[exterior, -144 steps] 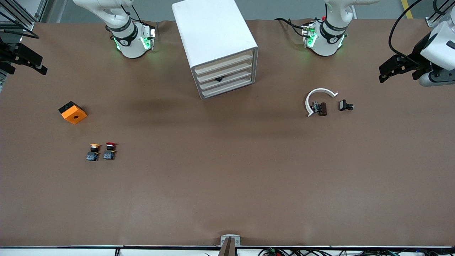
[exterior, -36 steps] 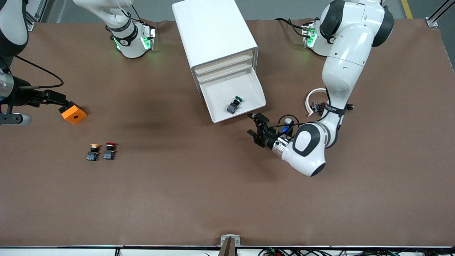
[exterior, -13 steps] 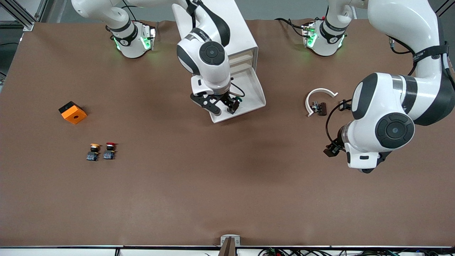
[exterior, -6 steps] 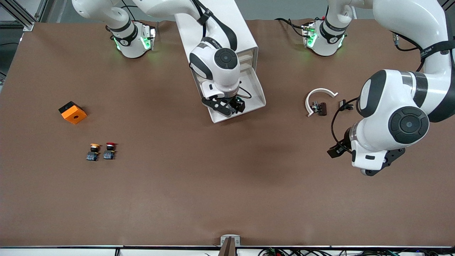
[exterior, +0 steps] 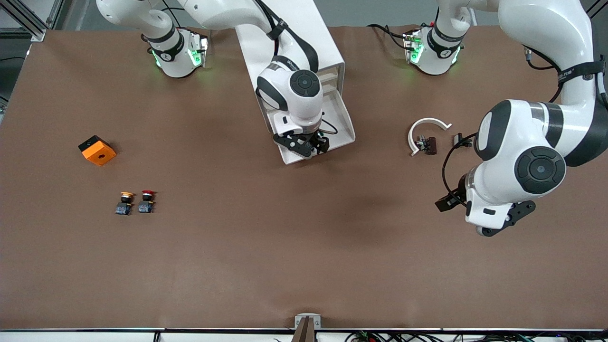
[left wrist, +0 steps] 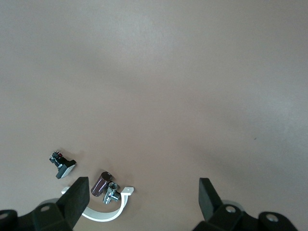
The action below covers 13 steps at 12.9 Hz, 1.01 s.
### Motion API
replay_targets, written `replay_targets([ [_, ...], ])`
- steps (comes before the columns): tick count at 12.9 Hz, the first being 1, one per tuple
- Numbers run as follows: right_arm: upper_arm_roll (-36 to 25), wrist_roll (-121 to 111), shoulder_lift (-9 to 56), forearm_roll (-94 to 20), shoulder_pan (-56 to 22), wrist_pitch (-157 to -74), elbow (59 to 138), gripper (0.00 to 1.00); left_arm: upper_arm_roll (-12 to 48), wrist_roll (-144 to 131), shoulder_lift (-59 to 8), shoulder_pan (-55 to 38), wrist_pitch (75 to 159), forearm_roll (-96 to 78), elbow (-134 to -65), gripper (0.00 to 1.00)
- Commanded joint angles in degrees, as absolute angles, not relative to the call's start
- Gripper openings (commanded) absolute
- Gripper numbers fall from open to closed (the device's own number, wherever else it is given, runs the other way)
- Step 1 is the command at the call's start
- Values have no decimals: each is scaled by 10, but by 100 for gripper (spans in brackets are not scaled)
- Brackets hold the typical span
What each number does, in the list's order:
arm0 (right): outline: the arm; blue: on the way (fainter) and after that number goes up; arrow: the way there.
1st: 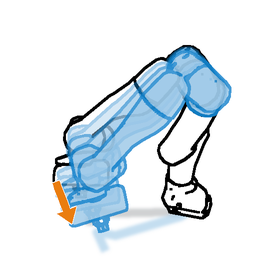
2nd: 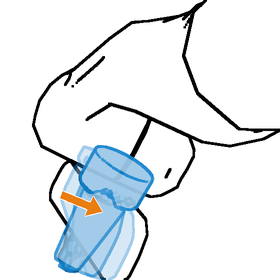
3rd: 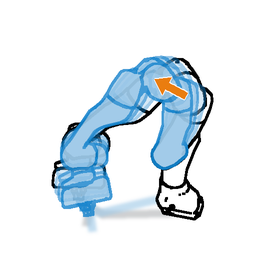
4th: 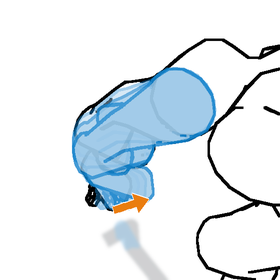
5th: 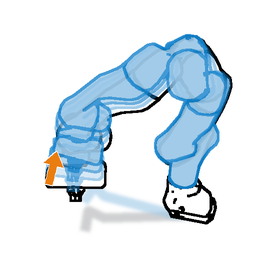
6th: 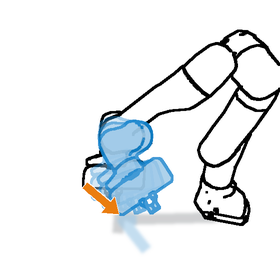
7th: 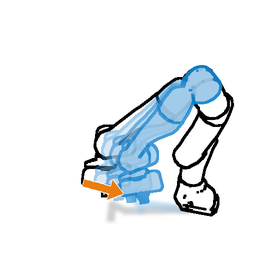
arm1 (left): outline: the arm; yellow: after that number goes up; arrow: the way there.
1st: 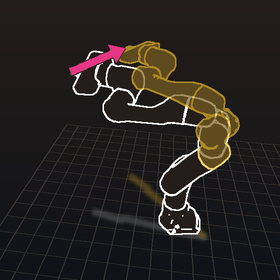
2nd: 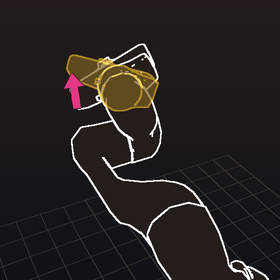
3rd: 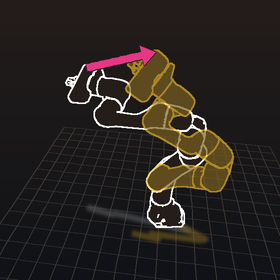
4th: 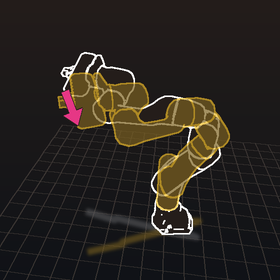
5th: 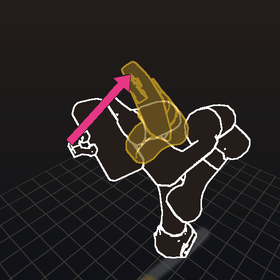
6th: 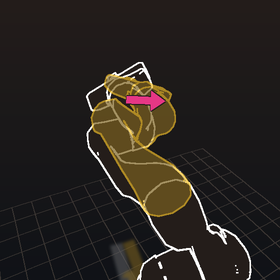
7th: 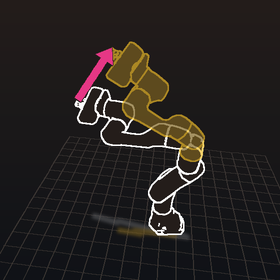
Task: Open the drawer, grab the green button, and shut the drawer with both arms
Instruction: 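Close the right gripper on the green button and lift it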
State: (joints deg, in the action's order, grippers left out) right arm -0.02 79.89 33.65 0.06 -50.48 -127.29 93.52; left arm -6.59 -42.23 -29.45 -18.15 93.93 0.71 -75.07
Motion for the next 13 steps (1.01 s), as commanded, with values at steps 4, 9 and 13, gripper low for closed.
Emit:
replay_targets([
  [4,-6,798,340,6,-512,-1267,927,74,-62,-420,-277,-180,950,10,-779,100],
  [9,-6,806,340,5,-517,-1265,927,74,-62,-421,-278,-182,950,10,-778,100],
  [13,-6,807,345,5,-522,-1266,927,74,-62,-421,-279,-184,950,10,-778,100],
])
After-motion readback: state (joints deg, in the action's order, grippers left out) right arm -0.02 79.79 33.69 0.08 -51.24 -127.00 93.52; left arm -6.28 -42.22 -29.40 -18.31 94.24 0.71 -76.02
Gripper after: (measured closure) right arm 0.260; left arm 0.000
